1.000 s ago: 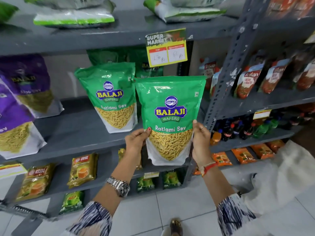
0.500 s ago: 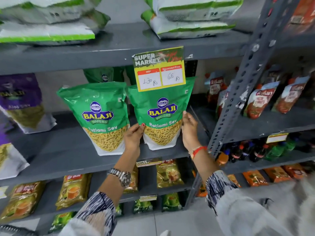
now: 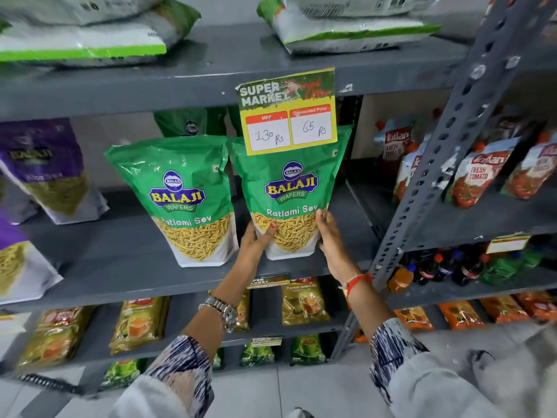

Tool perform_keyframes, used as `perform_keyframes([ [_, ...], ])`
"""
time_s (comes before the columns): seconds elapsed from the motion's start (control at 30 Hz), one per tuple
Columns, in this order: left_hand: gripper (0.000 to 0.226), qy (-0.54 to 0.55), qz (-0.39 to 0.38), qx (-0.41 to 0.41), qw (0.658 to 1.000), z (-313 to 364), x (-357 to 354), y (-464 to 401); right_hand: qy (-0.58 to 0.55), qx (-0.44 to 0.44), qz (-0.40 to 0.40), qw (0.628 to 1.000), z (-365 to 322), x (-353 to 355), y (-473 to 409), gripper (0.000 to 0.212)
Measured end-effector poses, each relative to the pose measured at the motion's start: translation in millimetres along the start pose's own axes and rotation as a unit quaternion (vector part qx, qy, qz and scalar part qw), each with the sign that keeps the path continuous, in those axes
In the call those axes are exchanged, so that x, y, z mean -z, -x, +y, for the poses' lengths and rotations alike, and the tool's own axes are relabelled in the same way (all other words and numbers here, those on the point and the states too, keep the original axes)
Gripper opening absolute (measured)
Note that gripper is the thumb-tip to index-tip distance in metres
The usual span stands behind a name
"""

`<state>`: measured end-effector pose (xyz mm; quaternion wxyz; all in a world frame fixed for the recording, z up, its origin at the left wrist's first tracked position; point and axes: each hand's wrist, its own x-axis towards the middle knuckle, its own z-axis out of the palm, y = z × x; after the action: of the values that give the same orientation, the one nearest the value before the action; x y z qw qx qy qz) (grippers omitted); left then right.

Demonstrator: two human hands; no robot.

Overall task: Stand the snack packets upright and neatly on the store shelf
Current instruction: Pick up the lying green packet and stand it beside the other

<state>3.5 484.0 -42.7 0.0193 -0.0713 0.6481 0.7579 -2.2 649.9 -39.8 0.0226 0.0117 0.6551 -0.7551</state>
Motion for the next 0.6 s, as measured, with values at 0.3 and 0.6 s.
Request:
perform_keyframes([
  [0.3, 0.047, -0.011, 0.006, -0.003, 1.000, -11, 5, 9, -0.003, 0.001, 0.024, 1.000, 13, -1, 16, 0.025],
  [0.6, 0.037, -0.012, -0.015, -0.026, 0.999, -8, 6, -1, -0.014, 0.017, 0.031, 0.999, 8, -5, 5, 0.027],
])
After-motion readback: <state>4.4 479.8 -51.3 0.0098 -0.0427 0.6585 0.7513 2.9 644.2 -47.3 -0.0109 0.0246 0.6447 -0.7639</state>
